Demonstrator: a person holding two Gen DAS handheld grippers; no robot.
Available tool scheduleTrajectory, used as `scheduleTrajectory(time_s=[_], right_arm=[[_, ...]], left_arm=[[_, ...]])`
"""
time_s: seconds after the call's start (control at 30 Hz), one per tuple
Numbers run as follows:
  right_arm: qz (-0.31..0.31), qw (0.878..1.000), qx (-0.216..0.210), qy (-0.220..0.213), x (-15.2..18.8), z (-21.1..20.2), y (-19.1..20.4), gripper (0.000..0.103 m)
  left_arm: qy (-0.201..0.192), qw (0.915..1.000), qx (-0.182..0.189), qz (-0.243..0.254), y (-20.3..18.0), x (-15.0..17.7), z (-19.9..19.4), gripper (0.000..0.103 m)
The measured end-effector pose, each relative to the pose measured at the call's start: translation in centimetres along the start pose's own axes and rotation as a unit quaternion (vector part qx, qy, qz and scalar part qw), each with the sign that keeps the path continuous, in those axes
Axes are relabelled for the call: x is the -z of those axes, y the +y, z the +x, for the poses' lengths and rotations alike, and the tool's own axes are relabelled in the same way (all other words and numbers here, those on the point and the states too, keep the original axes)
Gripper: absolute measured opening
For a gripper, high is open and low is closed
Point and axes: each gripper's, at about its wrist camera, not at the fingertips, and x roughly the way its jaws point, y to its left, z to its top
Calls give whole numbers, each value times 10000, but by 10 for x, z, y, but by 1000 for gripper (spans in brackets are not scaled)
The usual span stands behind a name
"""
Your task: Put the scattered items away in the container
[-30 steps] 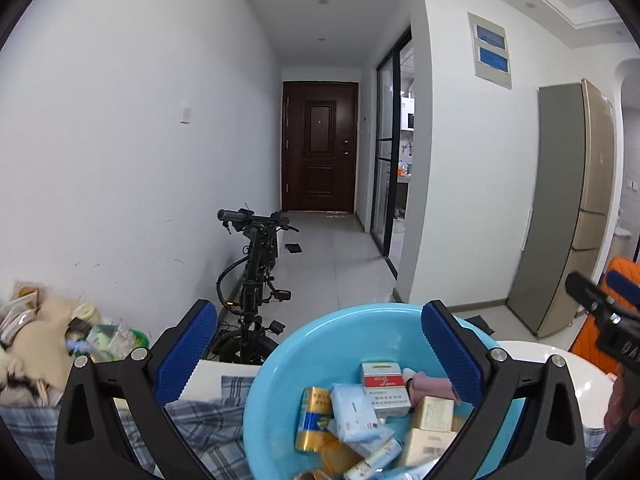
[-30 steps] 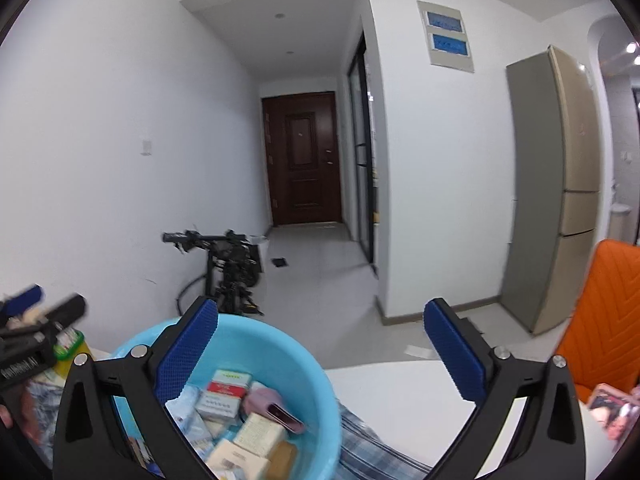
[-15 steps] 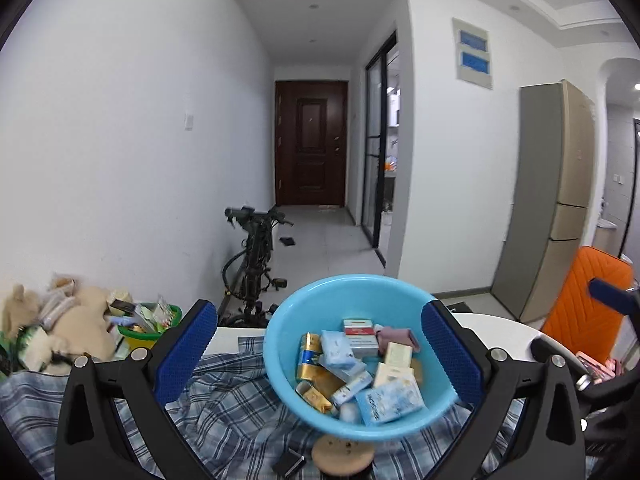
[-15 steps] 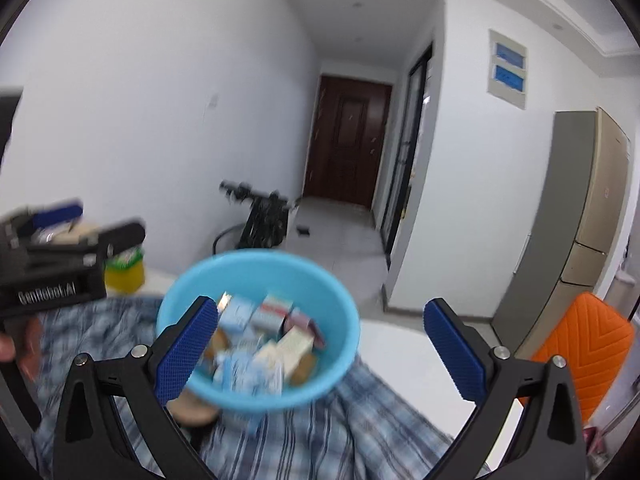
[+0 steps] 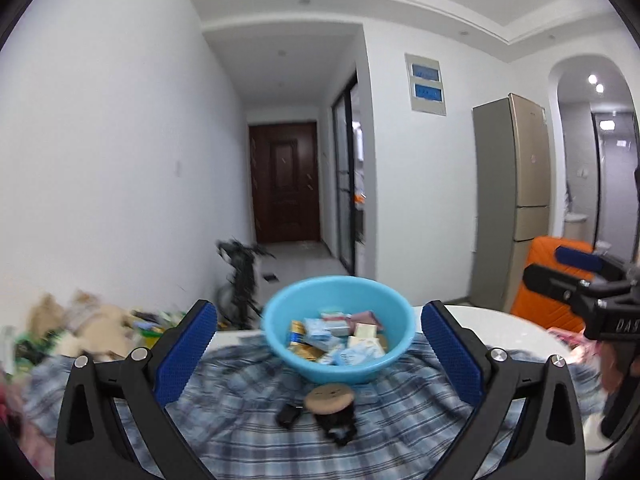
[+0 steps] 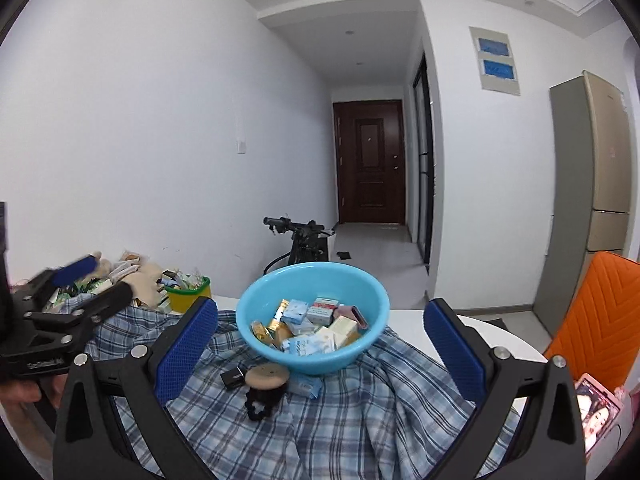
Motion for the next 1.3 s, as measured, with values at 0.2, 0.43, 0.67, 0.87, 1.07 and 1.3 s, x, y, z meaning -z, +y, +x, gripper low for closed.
scheduleTrajectory(time_s=[0.2, 0.43, 0.67, 0.87, 1.07, 1.3], right_arm=[[-250, 9996, 72, -98, 10, -15, 12, 103], [-240, 9992, 173, 254, 18, 16, 11, 103], [-58, 9922, 7, 1245, 53, 63, -4, 103], [-24, 9868, -85, 1617, 100, 57, -2, 103], [279, 9797, -132, 1978, 142, 44, -4, 103], [340, 9777, -85, 2070, 150, 45, -5, 103]], left_arm=[[25, 9998, 181, -13, -4, 2, -11, 103], [891, 9957, 256, 7, -8, 21, 45, 103], [1997, 9788, 452, 40, -10, 72, 90, 103], [2553, 9657, 470, -59, -16, 131, 82, 103], [3075, 9488, 690, -208, -24, 177, 62, 103], [3116, 9478, 545, -391, -17, 181, 66, 103]])
